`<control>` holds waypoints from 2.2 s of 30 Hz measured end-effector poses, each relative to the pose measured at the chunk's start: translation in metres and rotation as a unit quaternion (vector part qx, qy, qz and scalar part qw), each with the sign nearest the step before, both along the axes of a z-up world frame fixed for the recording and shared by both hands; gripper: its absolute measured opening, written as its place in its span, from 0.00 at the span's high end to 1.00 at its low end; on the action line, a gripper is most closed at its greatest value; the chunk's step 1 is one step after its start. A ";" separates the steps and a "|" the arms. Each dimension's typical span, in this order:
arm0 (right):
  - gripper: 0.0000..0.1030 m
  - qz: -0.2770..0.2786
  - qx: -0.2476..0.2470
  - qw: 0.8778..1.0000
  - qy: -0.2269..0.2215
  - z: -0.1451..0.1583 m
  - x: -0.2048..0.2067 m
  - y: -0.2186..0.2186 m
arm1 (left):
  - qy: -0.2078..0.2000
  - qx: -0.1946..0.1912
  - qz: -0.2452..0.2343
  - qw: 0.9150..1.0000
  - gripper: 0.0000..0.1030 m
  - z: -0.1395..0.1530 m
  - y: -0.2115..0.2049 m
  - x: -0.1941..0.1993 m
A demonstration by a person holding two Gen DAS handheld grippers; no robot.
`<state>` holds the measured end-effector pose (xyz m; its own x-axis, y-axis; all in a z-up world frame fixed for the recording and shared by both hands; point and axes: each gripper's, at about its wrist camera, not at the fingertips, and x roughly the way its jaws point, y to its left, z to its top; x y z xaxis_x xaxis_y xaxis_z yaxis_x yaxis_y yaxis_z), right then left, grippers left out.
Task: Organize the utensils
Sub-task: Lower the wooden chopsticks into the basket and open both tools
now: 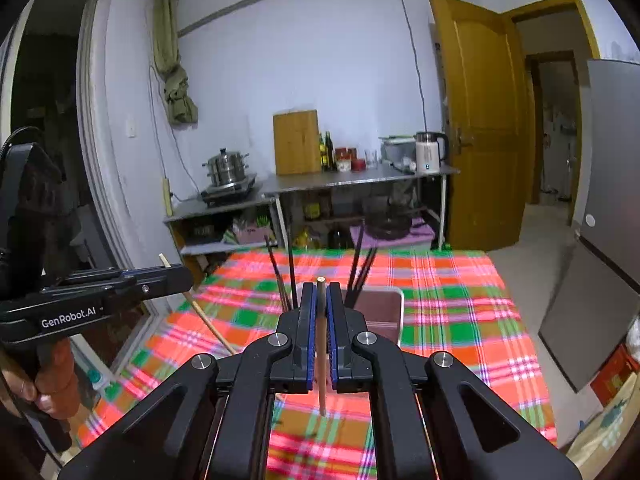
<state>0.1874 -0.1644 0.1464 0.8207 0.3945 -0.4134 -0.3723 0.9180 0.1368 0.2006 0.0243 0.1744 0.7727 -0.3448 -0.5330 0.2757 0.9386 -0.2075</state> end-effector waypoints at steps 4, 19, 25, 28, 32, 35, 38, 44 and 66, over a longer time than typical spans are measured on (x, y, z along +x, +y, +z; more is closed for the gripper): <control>0.95 -0.002 0.009 1.000 -0.012 0.010 0.010 0.003 | -0.013 -0.003 0.005 1.000 0.95 0.013 0.000 0.014; 0.95 -0.008 0.032 0.999 -0.027 0.005 0.050 0.011 | -0.013 -0.004 0.023 1.000 0.95 -0.001 -0.001 0.062; 0.95 -0.008 0.036 0.999 -0.013 -0.015 0.060 0.010 | 0.000 0.002 0.023 1.000 0.95 -0.027 -0.005 0.076; 0.95 -0.008 0.039 0.999 -0.006 -0.024 0.066 0.013 | 0.009 0.000 0.023 1.000 0.95 -0.042 -0.006 0.084; 0.95 -0.006 0.041 0.999 0.007 -0.040 0.073 0.016 | 0.021 0.010 0.022 0.999 0.95 -0.062 -0.009 0.091; 0.95 -0.005 0.040 0.999 0.019 -0.053 0.078 0.017 | 0.032 0.014 0.022 0.999 0.95 -0.076 -0.009 0.096; 0.95 -0.004 0.036 0.999 0.030 -0.063 0.080 0.018 | 0.042 0.016 0.021 0.999 0.95 -0.088 -0.009 0.099; 0.95 -0.008 0.032 0.999 0.034 -0.071 0.083 0.020 | 0.053 0.017 0.019 0.998 0.95 -0.100 -0.008 0.101; 0.86 -0.008 0.023 1.000 0.008 -0.039 0.037 0.001 | 0.001 0.021 0.025 0.999 0.94 -0.050 -0.007 0.034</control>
